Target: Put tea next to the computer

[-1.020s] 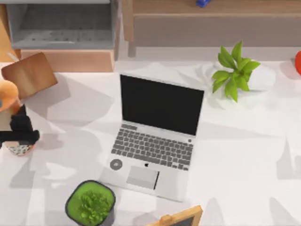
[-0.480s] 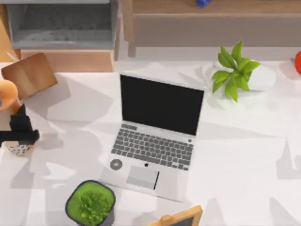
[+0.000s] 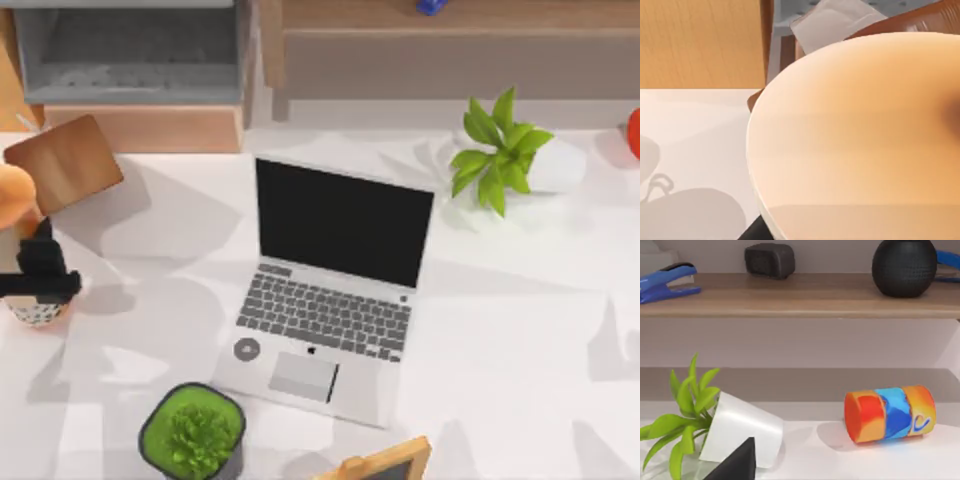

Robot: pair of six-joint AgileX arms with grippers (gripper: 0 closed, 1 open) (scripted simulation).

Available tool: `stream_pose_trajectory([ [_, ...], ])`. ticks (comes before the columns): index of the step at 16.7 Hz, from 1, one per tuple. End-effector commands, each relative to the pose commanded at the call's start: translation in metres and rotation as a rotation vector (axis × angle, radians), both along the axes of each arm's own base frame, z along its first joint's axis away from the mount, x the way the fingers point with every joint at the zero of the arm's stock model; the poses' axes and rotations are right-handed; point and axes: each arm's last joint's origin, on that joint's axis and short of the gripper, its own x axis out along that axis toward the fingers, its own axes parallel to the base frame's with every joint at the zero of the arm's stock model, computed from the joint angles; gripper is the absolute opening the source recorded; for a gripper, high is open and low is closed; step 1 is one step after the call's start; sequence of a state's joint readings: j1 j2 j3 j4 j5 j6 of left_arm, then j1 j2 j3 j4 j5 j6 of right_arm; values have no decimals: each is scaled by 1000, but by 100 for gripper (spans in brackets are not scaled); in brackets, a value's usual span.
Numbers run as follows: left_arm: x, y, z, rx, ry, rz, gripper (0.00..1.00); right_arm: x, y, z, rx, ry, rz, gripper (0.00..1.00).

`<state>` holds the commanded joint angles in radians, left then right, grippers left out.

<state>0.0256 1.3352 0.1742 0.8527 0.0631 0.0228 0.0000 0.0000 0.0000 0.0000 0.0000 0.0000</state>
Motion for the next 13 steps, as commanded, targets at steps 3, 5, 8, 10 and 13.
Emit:
stream_pose_trajectory([
  [3,1,1,6,5,-29,15,0,0,0,0,0,0,0,100],
  [5,0,0,12,15,-53,45,0,0,0,0,0,0,0,100],
  [8,-5,-6,16,31,-47,97,0,0,0,0,0,0,0,100],
  [10,-7,-12,19,41,-31,131,0,0,0,0,0,0,0,100],
  [13,-10,-25,22,60,4,177,0,0,0,0,0,0,0,100],
])
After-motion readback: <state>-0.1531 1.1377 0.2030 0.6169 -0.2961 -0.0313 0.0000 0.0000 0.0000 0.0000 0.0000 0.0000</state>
